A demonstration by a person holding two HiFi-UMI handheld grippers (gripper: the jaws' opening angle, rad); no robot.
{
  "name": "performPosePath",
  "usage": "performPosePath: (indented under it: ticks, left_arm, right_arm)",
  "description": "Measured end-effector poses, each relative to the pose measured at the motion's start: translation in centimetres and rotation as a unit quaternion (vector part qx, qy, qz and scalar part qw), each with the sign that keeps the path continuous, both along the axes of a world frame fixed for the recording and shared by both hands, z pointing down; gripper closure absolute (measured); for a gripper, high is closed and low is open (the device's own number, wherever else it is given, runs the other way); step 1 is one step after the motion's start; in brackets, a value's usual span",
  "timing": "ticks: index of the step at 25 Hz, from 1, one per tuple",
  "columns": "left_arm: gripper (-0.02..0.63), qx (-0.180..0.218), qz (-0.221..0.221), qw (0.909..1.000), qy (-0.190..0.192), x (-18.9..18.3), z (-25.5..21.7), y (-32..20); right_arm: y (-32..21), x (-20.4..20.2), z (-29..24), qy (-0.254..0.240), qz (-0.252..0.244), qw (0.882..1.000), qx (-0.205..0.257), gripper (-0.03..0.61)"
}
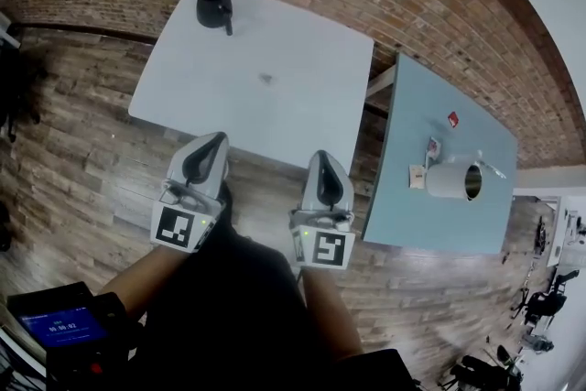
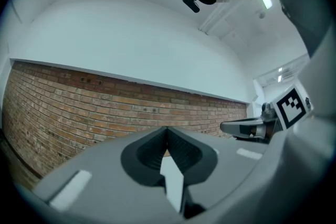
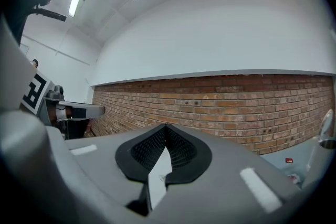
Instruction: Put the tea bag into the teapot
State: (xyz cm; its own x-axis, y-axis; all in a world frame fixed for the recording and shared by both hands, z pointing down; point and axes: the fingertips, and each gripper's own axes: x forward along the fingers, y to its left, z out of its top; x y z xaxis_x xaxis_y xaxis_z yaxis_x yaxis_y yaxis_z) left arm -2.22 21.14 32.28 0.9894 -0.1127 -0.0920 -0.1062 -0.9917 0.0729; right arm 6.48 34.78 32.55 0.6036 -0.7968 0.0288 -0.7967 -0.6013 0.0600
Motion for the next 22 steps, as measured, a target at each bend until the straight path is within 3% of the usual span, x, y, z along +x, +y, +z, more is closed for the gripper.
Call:
performPosePath:
  ticks: [11, 22]
  left_arm:
    - [0.614, -0.023, -0.007, 0.9997, 0.003, 7.2, -1.1, -9.1]
    - [0.614, -0.036, -0.002, 0.9993, 0.008, 11.8, -0.2, -15.8]
  right_arm:
    - [-8.6, 7.1, 0.2, -0.018, 0.006, 0.999, -0.026, 0.576]
    - [-15.3, 10.7, 0.8, -0.013, 0.019, 0.999, -0.036, 0.577]
